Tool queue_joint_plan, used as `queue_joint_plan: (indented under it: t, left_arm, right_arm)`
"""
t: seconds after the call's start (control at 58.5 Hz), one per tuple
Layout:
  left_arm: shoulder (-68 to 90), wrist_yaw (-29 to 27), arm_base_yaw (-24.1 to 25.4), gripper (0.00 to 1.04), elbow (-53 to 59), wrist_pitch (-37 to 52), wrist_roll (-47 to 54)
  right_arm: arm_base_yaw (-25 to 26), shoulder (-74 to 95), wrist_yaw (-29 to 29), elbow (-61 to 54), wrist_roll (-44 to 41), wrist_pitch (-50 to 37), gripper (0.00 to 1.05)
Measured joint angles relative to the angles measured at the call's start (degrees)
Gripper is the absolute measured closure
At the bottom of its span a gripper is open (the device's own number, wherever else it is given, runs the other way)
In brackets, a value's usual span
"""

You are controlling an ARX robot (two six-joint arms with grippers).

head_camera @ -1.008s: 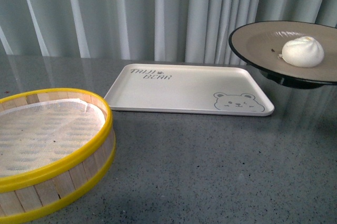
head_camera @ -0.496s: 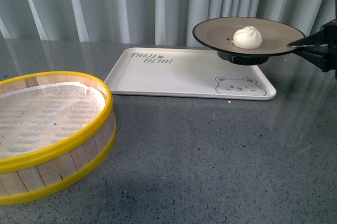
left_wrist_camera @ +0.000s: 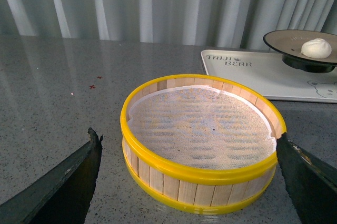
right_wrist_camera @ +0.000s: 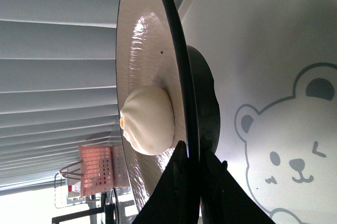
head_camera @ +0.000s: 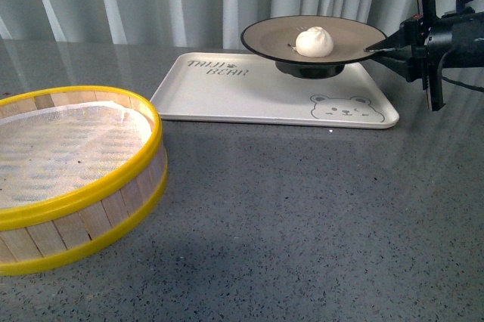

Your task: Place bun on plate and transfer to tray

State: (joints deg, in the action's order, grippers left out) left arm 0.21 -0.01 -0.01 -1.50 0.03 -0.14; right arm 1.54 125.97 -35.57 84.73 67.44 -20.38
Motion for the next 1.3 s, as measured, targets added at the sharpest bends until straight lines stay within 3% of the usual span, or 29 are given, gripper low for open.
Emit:
queue_joint_plan:
  t: [1.247,1.299]
  left_arm:
    - [0.0,-0.02,0.0,0.07,0.0,0.0,0.0]
    - [0.0,-0.02,0.0,0.07,0.0,0.0,0.0]
  right_arm:
    - [-1.14,5.73,1.05,5.27,1.53,3.1,1.02]
    - [-1.16,5.75,0.92,5.22,1.44,3.28,0.91]
